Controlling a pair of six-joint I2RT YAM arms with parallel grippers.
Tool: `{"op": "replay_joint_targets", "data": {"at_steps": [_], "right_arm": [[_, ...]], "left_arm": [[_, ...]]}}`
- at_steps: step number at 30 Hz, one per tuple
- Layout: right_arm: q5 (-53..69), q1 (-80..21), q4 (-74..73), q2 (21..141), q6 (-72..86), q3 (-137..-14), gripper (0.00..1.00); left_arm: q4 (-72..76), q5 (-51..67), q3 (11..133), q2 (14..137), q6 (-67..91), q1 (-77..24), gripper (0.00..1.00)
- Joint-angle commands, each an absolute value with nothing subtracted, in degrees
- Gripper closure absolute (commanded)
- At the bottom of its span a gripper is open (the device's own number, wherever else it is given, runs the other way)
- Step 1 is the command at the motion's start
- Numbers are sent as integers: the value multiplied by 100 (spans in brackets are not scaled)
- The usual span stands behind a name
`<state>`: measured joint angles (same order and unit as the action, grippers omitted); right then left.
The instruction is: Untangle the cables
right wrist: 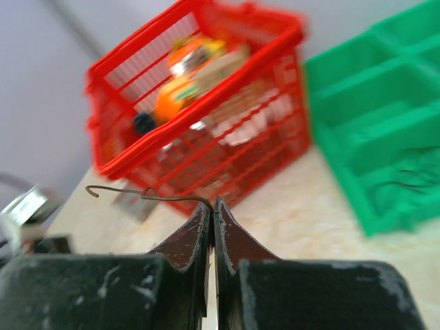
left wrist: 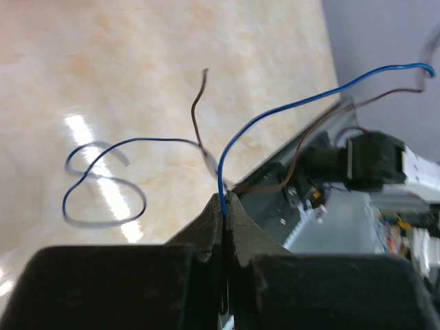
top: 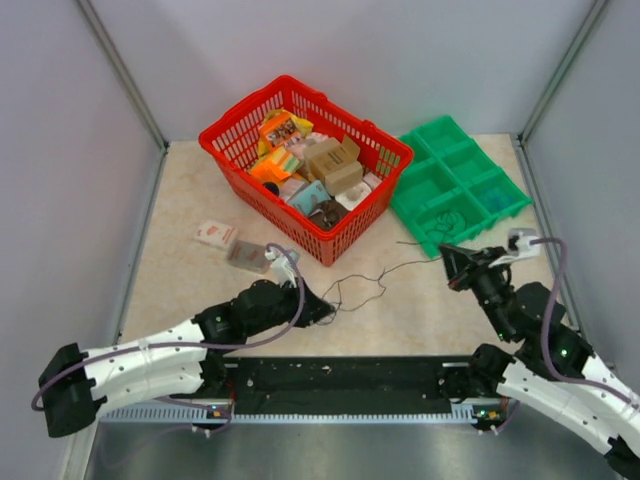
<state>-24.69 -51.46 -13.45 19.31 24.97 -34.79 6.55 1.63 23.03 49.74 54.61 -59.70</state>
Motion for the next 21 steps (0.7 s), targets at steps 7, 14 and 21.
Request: {"op": "replay_joint_targets", "data": {"at_steps": [7,14,21], "right_arm": [[-6415,-5106,-2654,115,2469,-3770,100],[-5232,-5098,-2470,491,2619,-3709,100],[-4306,-5106,-2276,2037,2768,-3700,100]], "left_arm": [[-3206,-3100,2179,2069,6239,-5959,100],[-3244,-3428,2013,502,5783,-5959,100],[-2419,-2585,2056,1422,5529,-5959,100]]}}
